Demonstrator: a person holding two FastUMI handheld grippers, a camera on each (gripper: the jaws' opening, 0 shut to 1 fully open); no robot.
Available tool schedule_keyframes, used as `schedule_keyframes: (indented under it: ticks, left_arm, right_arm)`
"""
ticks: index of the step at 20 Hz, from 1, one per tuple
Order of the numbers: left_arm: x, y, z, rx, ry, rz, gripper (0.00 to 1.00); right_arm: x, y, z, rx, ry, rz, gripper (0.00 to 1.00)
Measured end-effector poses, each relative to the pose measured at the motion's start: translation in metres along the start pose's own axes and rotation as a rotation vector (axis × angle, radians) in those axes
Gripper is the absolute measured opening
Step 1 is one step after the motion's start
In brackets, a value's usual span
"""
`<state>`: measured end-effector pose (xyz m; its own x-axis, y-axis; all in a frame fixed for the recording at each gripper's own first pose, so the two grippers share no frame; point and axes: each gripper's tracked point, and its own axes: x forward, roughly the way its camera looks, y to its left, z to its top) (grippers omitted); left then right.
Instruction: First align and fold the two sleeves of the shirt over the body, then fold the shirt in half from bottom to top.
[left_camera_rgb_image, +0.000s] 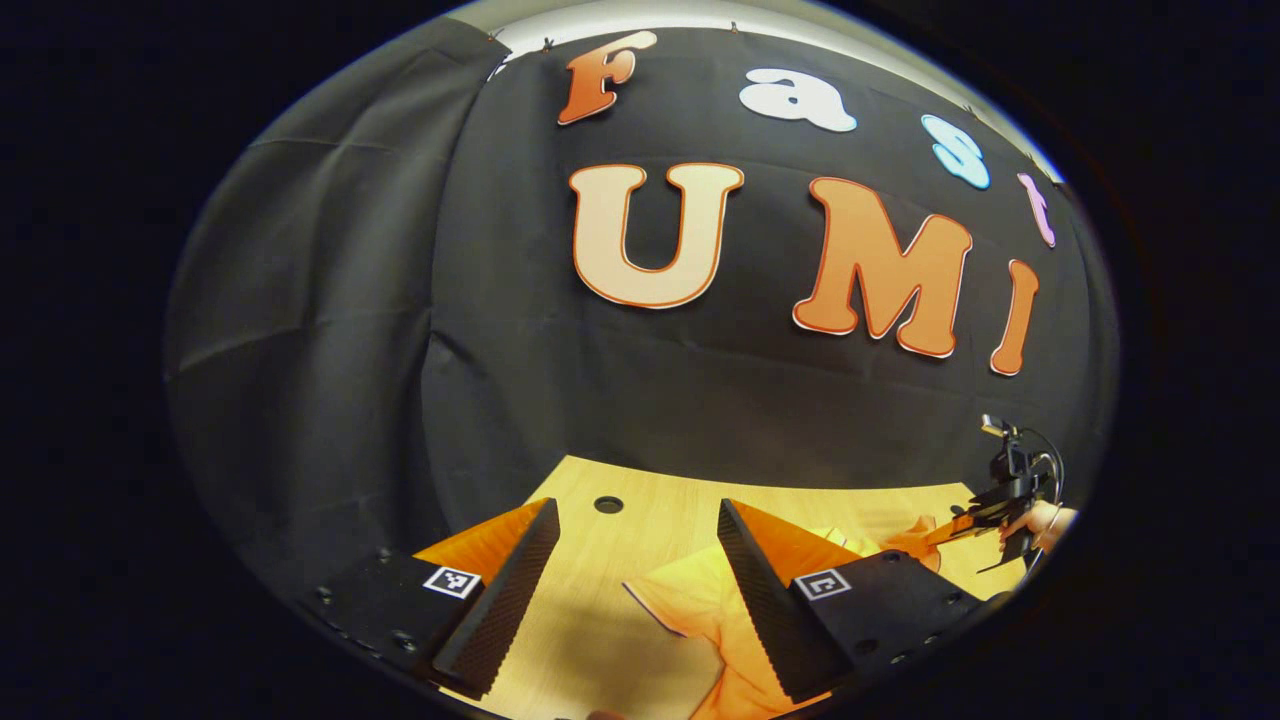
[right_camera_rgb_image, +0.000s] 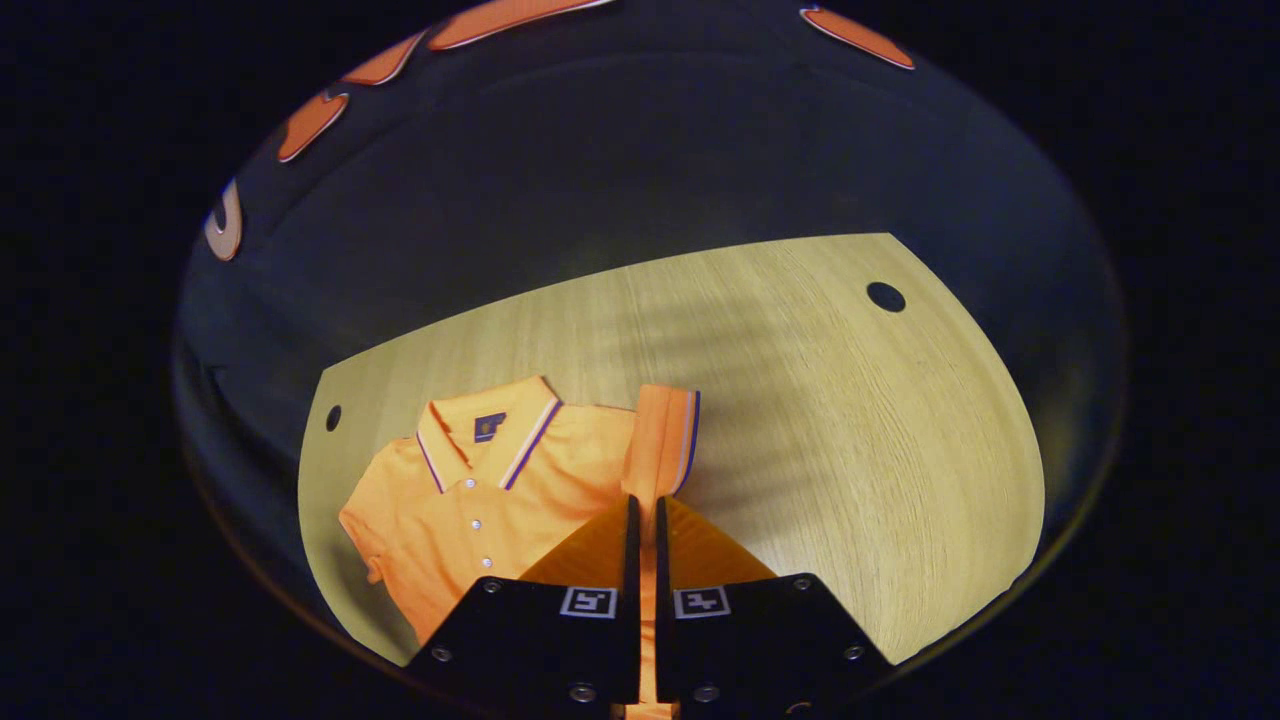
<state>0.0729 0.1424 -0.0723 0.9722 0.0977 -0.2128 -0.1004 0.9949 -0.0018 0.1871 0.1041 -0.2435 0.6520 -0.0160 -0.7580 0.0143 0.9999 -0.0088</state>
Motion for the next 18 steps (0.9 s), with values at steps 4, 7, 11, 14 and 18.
schedule_keyframes:
  ticks: [4, 7, 11, 14, 18]
  left_arm:
    - [-0.004, 0.014, 0.001, -0.015, 0.000, 0.003, 0.98]
    - [-0.007, 0.022, -0.003, -0.037, 0.012, -0.003, 0.98]
    - [-0.009, 0.033, -0.008, -0.046, 0.025, -0.002, 0.98]
    - [-0.010, 0.041, -0.014, -0.050, 0.038, 0.000, 0.98]
    - [-0.012, 0.050, -0.016, -0.042, 0.040, 0.007, 0.98]
  right_arm:
    - [-0.008, 0.041, -0.009, -0.063, 0.003, 0.060, 0.07]
    - [-0.007, 0.069, -0.020, -0.115, 0.007, 0.100, 0.06]
    - [-0.005, 0.096, -0.033, -0.153, 0.020, 0.135, 0.07]
    - [-0.002, 0.106, -0.037, -0.174, 0.015, 0.144, 0.06]
    - [0.006, 0.127, -0.050, -0.155, 0.049, 0.186, 0.07]
